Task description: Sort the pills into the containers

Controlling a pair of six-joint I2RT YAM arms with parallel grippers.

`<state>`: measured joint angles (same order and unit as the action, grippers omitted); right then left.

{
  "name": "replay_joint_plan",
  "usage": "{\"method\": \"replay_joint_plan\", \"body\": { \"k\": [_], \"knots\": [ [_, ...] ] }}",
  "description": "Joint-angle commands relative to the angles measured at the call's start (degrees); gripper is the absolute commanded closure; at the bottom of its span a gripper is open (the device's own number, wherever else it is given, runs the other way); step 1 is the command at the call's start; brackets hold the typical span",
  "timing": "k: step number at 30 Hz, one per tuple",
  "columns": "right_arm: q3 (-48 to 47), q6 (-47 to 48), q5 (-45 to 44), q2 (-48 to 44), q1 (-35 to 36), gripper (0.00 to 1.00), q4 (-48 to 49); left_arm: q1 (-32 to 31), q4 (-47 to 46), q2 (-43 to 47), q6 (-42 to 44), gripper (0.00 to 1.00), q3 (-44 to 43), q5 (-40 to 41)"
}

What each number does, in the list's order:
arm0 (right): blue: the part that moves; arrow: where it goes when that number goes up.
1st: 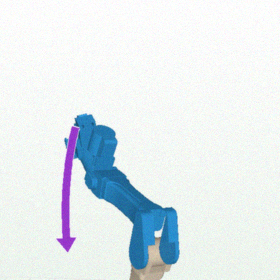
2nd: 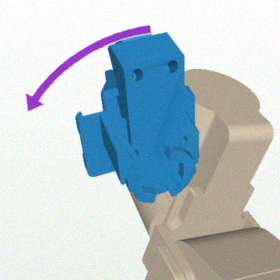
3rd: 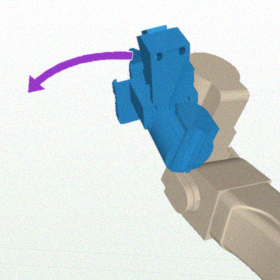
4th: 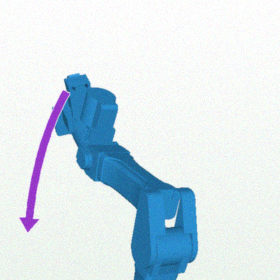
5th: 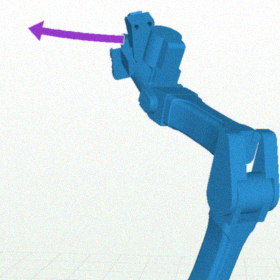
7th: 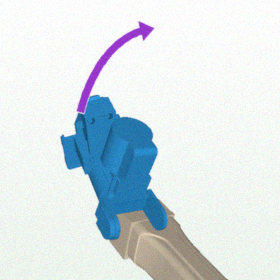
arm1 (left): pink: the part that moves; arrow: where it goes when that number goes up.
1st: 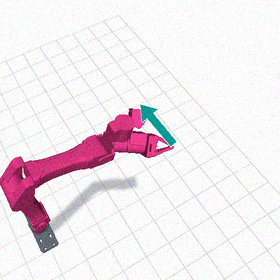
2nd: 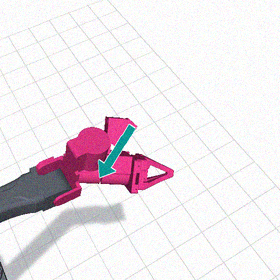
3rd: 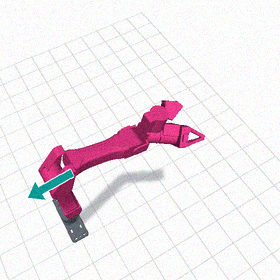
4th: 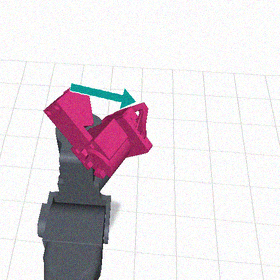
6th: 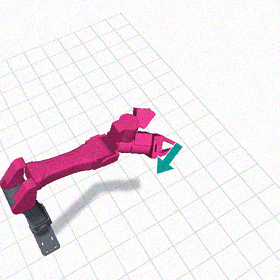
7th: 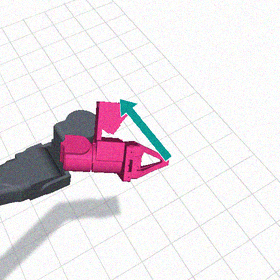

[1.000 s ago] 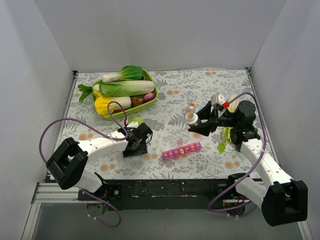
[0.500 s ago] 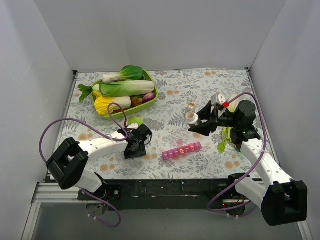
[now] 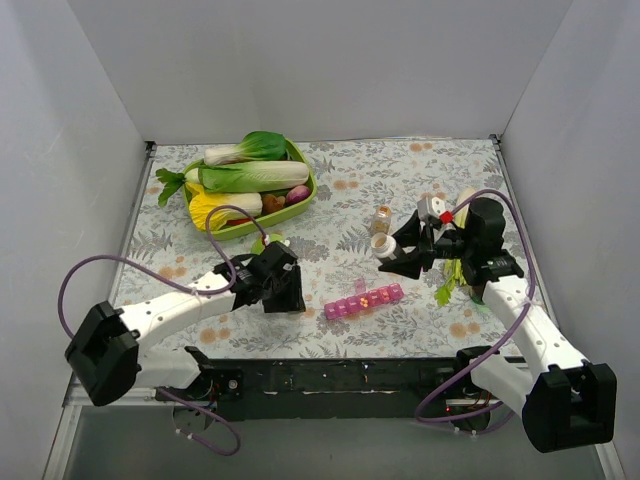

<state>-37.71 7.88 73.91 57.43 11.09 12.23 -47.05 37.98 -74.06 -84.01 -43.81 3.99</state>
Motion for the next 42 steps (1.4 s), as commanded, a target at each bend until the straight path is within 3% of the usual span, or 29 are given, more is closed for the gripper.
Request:
{"method": "replay_joint_plan", "body": {
  "k": [1, 5, 14, 22, 42],
  "knots": [
    [-5.6, 17.4, 1.2, -1.8, -0.3, 0.98, -18.2, -0.8, -10.7, 7.9, 2.1, 0.78, -1.9, -15.8],
    [-6.2, 22.7, -1.5, -3.1, -0.5, 0.98, -24.1, -0.9, -24.3, 9.6, -2.0, 0.78, -2.8, -25.8],
    [-8.7, 34.2, -14.1, -4.9, -0.6, 0.98, -37.7, -0.9, -45.5, 5.2, -11.7, 0.79, -4.4, -32.6],
    [-11.0, 40.5, -20.5, -4.4, -0.4, 0.99, -48.1, -0.8, -45.5, -0.1, -14.9, 0.80, -9.5, -29.3],
    [-12.4, 39.3, -27.9, -2.8, 7.0, 0.99, -48.4, -2.0, -49.3, -9.8, -20.0, 0.80, -13.6, -31.1]
  ]
}}
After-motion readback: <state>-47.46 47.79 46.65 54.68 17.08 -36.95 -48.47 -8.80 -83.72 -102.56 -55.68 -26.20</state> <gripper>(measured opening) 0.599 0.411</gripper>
